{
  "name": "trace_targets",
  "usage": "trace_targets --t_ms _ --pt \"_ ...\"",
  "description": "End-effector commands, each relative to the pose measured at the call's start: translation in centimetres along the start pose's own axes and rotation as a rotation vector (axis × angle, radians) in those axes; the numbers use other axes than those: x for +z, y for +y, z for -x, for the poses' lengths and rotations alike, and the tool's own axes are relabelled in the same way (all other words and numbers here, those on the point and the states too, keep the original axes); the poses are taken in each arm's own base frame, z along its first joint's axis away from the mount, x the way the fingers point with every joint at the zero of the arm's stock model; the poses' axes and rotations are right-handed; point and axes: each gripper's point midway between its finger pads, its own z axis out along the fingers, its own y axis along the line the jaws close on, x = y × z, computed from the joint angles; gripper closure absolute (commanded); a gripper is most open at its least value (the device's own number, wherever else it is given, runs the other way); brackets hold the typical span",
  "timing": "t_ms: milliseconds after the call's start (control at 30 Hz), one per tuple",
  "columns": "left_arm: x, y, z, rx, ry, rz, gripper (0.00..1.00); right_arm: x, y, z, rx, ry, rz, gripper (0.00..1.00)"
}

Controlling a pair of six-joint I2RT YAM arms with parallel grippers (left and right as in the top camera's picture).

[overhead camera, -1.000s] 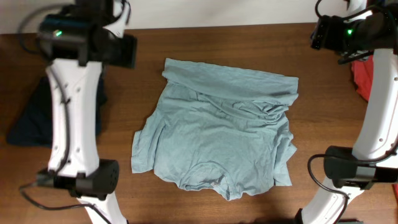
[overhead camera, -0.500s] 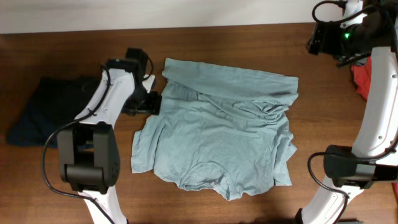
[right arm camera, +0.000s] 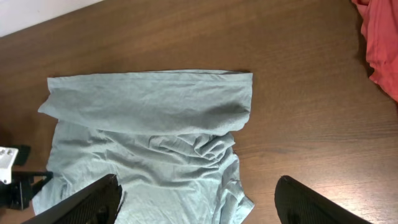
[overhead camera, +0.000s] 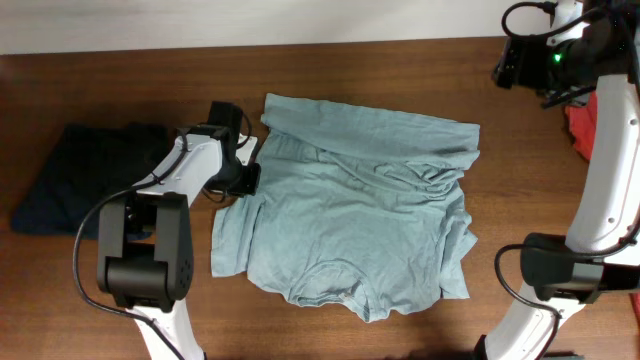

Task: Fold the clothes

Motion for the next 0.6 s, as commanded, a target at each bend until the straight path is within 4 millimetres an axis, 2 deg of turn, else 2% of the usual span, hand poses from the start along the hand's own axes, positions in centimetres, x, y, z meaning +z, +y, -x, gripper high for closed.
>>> trace_targets --t_ms 0,133,233,333,433,567 --pt "-0.7 4.5 0.7 -0.069 -0.036 0.197 1.00 1.9 -0.2 -1.2 -0.003 0.078 -0.004 0.16" --pt "-3.6 8.8 4.1 -0.184 -0.154 0.246 0.99 6.3 -1.3 -3.9 0.022 0.231 -0.025 0.16" --pt "-6.1 11.1 6.4 -0.226 -0.236 0.263 0.99 9.3 -2.1 -6.4 0.038 0.341 -0.041 0.17" --pt "-8.1 12.3 8.3 -0.245 -0.308 0.275 1.00 11.8 -2.8 -8.7 0.044 0.426 -0.048 0.16" --pt "-9.7 12.9 9.9 -0.254 -0.374 0.286 0.99 13.7 -2.5 -11.1 0.008 0.507 -0.006 0.16" --pt "-10.5 12.9 10.6 -0.254 -0.401 0.288 0.99 15.3 0.2 -15.0 -0.097 0.624 0.116 0.17"
